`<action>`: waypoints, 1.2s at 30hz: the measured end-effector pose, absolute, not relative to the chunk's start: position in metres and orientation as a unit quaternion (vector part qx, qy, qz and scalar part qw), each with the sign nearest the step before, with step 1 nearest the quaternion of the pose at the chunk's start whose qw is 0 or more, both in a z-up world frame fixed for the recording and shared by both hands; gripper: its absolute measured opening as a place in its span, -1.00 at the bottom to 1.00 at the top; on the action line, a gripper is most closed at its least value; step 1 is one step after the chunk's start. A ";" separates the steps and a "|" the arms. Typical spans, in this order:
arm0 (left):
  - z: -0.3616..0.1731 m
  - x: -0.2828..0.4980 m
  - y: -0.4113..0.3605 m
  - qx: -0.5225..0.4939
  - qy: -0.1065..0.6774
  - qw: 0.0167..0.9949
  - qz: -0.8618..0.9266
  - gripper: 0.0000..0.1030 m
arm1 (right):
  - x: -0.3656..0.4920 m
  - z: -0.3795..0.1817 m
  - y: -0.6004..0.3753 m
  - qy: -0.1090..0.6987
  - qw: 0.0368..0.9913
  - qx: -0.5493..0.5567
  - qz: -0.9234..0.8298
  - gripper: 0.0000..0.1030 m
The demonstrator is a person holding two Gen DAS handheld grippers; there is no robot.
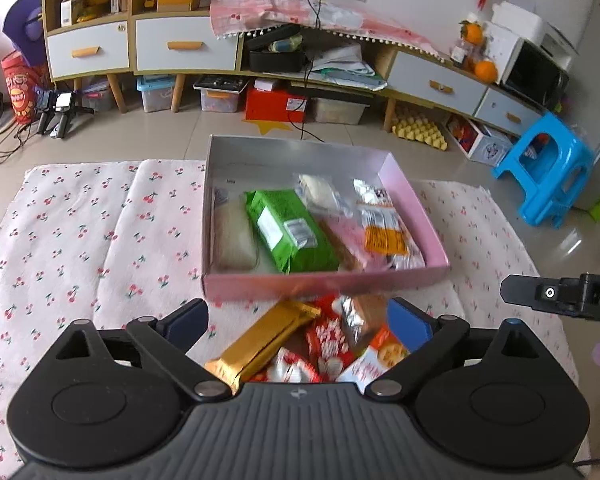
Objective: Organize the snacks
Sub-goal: 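Withdraw both tools from the box back to the snack pile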
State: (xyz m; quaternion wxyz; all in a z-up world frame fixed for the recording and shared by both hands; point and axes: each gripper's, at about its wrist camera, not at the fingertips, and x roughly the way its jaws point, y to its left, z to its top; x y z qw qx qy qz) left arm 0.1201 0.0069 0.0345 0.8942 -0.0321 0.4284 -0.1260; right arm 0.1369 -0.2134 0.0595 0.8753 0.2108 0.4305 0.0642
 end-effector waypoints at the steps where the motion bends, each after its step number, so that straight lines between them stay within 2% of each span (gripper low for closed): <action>1: 0.033 0.117 0.008 -0.028 0.428 0.894 -0.127 0.88 | 0.134 0.059 -0.212 0.433 0.875 0.207 0.065 0.58; 12: -0.001 0.085 0.011 -0.014 0.470 0.878 -0.087 0.89 | 0.110 0.031 -0.203 0.464 0.861 0.198 0.065 0.60; 15: -0.013 0.082 0.006 -0.014 0.500 0.864 -0.066 0.82 | 0.106 0.021 -0.201 0.487 0.852 0.184 0.055 0.60; 20: -0.020 0.077 0.003 -0.046 0.516 0.853 -0.062 0.81 | 0.103 0.015 -0.197 0.510 0.842 0.170 0.049 0.60; 30: -0.037 0.075 -0.005 -0.079 0.526 0.846 -0.030 0.54 | 0.110 0.003 -0.195 0.528 0.827 0.191 0.036 0.60; 32: -0.040 0.075 -0.009 -0.069 0.528 0.846 -0.030 0.45 | 0.110 0.001 -0.191 0.530 0.825 0.194 0.043 0.60; 35: -0.042 0.072 -0.016 -0.035 0.520 0.853 -0.030 0.43 | 0.109 0.001 -0.183 0.526 0.828 0.187 0.050 0.60; 36: -0.042 0.071 -0.019 -0.024 0.518 0.854 -0.035 0.34 | 0.109 0.001 -0.181 0.523 0.830 0.184 0.052 0.60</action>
